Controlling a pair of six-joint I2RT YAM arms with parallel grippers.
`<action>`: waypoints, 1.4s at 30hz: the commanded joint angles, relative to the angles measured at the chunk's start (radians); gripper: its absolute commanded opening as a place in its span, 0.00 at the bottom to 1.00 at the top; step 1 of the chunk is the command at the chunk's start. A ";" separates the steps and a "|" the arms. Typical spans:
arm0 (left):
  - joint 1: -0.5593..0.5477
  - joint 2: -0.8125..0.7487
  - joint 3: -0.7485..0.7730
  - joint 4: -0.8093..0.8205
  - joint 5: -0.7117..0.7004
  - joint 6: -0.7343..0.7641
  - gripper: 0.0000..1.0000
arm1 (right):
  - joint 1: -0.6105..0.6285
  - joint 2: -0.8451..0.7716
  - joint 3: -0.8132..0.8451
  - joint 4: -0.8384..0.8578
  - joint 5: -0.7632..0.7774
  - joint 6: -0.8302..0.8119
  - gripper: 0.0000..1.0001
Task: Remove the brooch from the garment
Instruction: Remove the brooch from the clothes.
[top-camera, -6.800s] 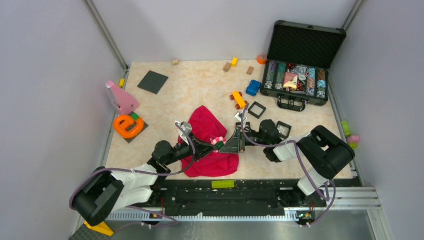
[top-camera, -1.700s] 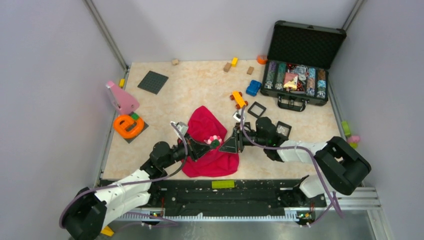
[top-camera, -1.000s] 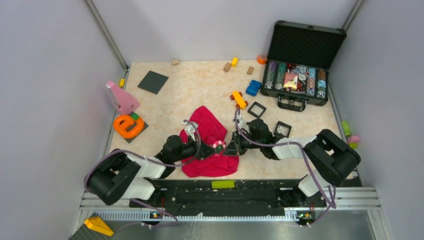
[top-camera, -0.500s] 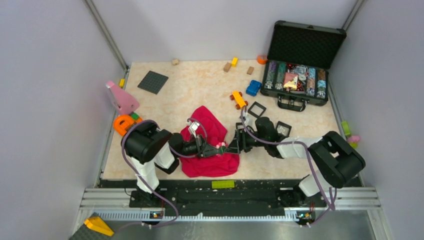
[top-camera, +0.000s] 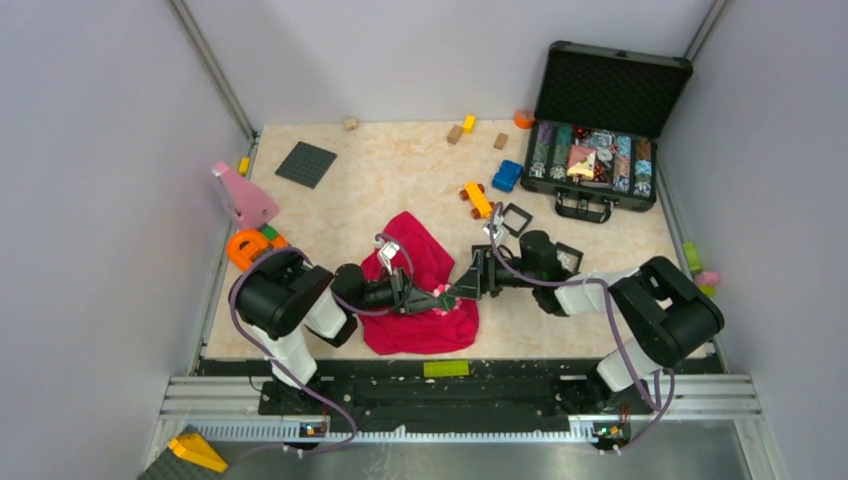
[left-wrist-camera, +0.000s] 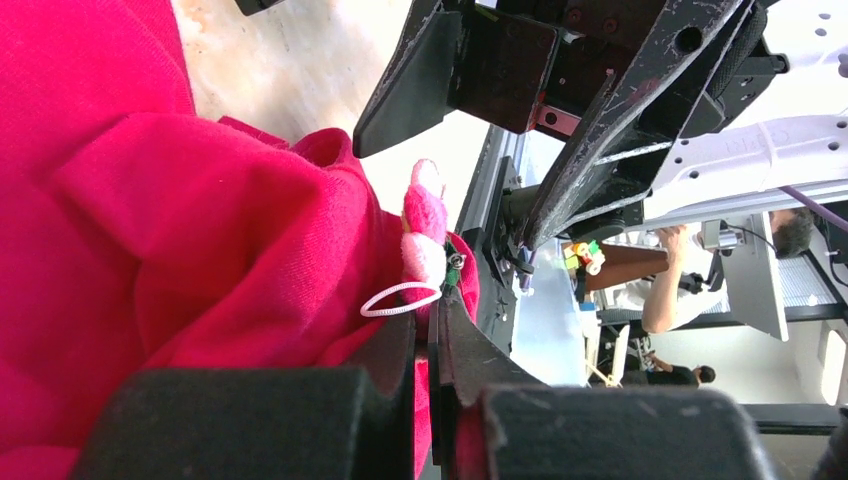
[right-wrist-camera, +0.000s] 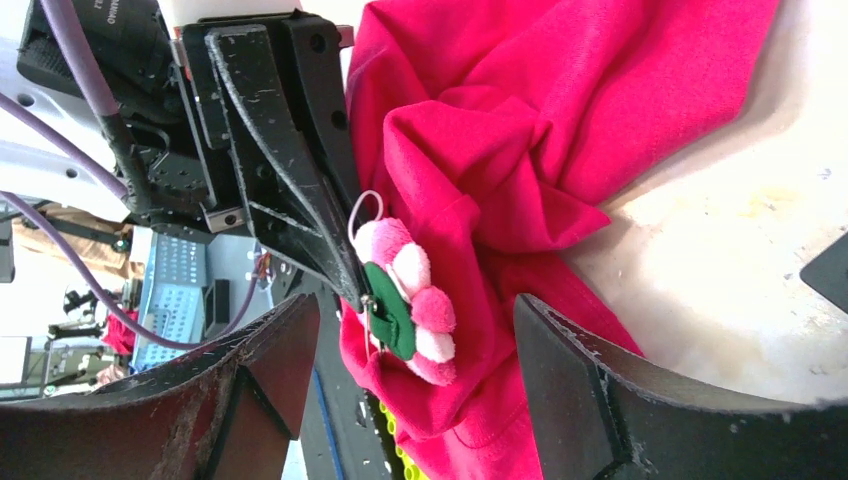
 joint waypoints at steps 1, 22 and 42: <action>0.003 -0.025 0.018 -0.025 0.022 0.043 0.00 | 0.014 -0.006 -0.007 0.066 -0.052 -0.042 0.71; -0.034 -0.040 -0.014 -0.023 -0.049 0.120 0.00 | 0.052 0.091 -0.019 0.139 -0.091 -0.073 0.50; -0.034 -0.042 -0.012 -0.018 -0.051 0.129 0.00 | 0.076 0.108 -0.030 0.135 -0.082 -0.081 0.36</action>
